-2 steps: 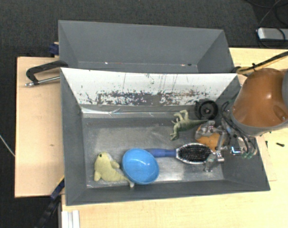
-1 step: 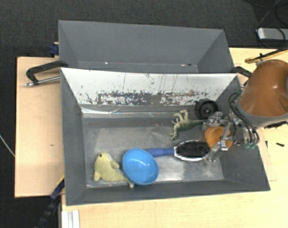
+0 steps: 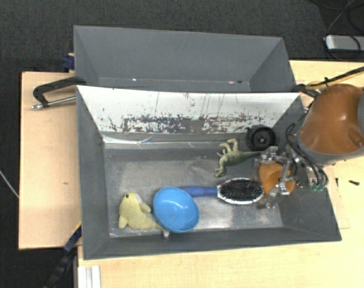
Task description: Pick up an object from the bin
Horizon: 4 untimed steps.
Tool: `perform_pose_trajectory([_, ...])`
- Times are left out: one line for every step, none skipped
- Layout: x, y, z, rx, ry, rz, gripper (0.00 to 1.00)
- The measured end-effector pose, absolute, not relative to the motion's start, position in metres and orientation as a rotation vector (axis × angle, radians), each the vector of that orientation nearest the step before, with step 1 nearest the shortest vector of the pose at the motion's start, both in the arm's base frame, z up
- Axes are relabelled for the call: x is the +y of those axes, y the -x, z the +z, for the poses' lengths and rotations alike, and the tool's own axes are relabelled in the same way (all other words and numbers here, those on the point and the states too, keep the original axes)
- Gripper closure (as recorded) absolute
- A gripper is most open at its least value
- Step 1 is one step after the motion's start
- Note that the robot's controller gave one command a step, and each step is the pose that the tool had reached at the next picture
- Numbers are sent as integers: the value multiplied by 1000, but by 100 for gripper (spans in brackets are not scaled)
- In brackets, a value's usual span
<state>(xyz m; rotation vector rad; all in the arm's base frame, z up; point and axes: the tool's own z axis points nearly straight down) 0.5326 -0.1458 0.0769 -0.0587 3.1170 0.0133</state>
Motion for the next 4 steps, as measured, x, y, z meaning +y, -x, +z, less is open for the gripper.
perform_pose_trajectory([-143, -536, 79, 3131, 64, 4, 0])
perform_pose_trajectory([-142, -536, 79, 3131, 64, 6, 100])
perform_pose_trajectory([-142, -539, 183, 3127, 64, -4, 100])
perform_pose_trajectory([-142, -540, 190, 3133, 63, -1, 100])
